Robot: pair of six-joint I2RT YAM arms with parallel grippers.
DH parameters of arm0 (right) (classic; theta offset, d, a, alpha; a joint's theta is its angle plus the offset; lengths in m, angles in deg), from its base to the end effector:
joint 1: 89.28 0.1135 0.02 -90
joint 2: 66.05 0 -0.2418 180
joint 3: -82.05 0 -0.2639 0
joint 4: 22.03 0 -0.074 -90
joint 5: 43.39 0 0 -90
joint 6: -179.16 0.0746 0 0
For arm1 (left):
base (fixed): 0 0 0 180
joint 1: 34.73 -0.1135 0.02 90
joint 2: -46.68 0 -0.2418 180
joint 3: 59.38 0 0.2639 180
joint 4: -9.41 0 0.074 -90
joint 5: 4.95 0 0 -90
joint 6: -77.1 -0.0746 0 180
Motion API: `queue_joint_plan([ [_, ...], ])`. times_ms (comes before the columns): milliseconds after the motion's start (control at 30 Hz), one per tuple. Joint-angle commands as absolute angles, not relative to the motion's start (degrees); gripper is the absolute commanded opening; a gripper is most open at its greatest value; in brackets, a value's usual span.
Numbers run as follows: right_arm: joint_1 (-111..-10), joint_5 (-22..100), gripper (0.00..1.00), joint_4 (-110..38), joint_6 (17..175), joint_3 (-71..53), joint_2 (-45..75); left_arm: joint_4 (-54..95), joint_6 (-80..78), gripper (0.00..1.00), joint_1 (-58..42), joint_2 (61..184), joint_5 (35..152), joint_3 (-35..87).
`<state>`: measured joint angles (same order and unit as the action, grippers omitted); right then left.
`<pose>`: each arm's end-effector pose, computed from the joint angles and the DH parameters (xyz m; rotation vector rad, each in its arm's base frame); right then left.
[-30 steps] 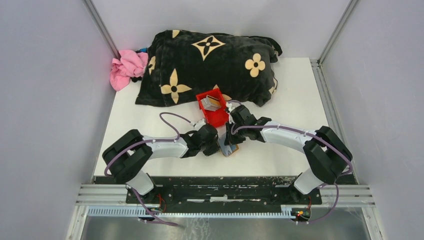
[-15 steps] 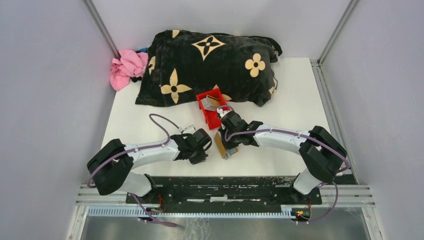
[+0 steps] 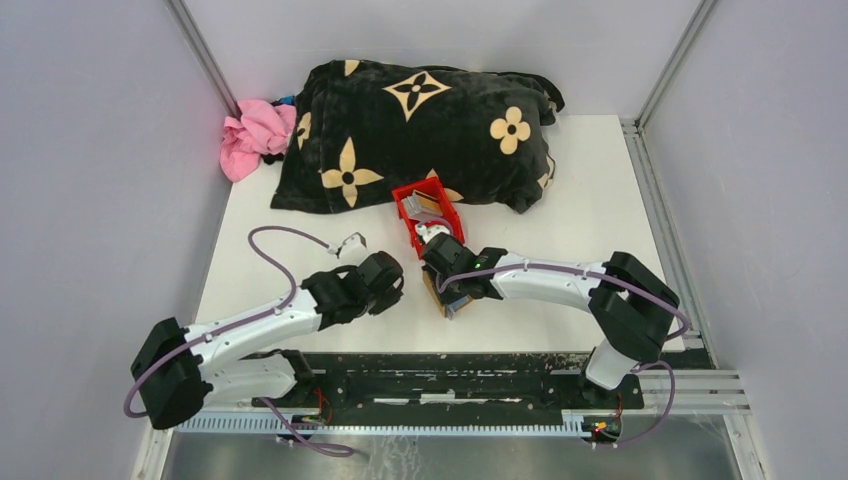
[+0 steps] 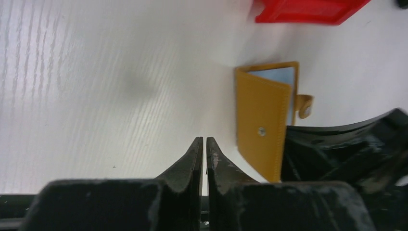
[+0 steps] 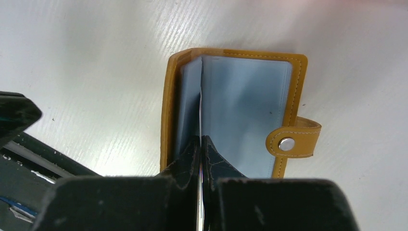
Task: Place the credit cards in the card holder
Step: Open the card holder at the center of the board.
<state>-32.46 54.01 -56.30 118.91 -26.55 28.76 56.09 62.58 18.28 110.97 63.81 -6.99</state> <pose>0.2059 0.2974 0.1245 -0.5648 2.5557 0.3967 0.1709 -0.1820 0.1545 -0.6270 2.4679 -0.4370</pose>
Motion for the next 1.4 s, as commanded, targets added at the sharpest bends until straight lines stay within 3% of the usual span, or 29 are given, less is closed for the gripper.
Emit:
queue_joint_plan([
  [0,-30.24,59.61,0.01,-58.08,118.54,-24.18,29.95,50.58,68.64,0.13,18.50,106.39,55.61,-5.96],
  [233,-28.95,61.11,0.01,-57.38,119.62,-25.24,30.35,40.29,73.34,0.14,18.44,102.73,53.54,-10.45],
  [500,-27.62,61.51,0.01,-56.88,120.09,-25.46,30.17,33.80,73.28,0.15,18.43,109.61,57.07,-9.11],
  [1367,-25.84,62.91,0.01,-56.88,120.18,-25.55,30.19,27.17,74.60,0.14,18.28,117.39,61.78,-7.92],
])
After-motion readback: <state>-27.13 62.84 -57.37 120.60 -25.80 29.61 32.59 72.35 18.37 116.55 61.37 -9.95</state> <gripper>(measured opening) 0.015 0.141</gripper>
